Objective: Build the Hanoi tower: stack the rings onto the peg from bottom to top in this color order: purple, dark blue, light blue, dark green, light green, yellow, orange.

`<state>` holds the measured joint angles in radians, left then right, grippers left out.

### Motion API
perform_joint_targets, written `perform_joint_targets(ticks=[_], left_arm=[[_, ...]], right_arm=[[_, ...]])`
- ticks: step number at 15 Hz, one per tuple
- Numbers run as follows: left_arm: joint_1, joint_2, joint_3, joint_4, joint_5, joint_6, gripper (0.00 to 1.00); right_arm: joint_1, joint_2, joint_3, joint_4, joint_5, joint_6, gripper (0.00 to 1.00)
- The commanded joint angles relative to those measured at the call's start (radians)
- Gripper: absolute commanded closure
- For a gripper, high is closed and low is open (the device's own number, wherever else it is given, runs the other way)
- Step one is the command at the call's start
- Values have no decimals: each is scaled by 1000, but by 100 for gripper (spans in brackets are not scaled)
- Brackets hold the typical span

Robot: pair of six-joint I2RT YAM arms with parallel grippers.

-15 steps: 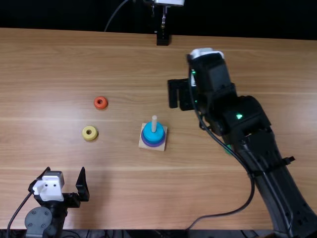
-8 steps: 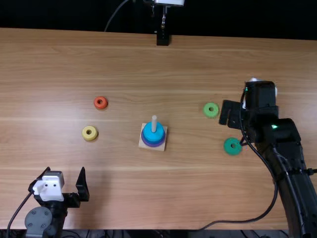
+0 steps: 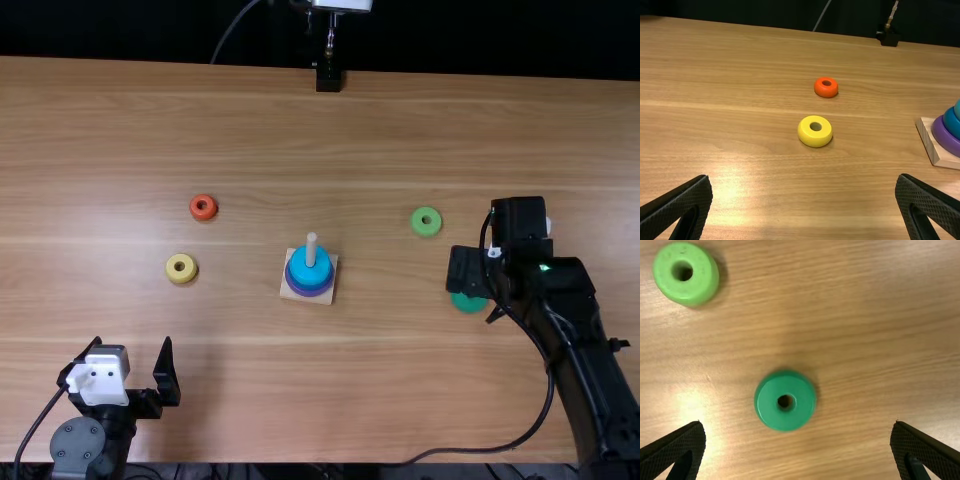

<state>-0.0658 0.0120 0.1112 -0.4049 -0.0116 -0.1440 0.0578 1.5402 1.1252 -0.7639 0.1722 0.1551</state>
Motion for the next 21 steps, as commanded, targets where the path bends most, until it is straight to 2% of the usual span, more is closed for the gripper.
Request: perform_joint_targets(ticks=[1, 11, 12, 15, 21], left_arm=[[-3, -12, -111, -77, 10, 4, 0], [-3, -12, -111, -76, 10, 2, 0], [-3, -12, -111, -76, 10, 2, 0], [-3, -12, -111, -76, 10, 2, 0], [-3, -12, -111, -76, 10, 2, 0]], right_arm=[[-4, 49, -22, 1, 4, -6, 0], [-4, 204, -25, 19, -3, -2, 0], [-4, 210, -25, 21, -7, -2, 0], [-4, 230, -24, 38, -42, 5, 0], [-4, 267, -27, 106, -43, 7, 0]])
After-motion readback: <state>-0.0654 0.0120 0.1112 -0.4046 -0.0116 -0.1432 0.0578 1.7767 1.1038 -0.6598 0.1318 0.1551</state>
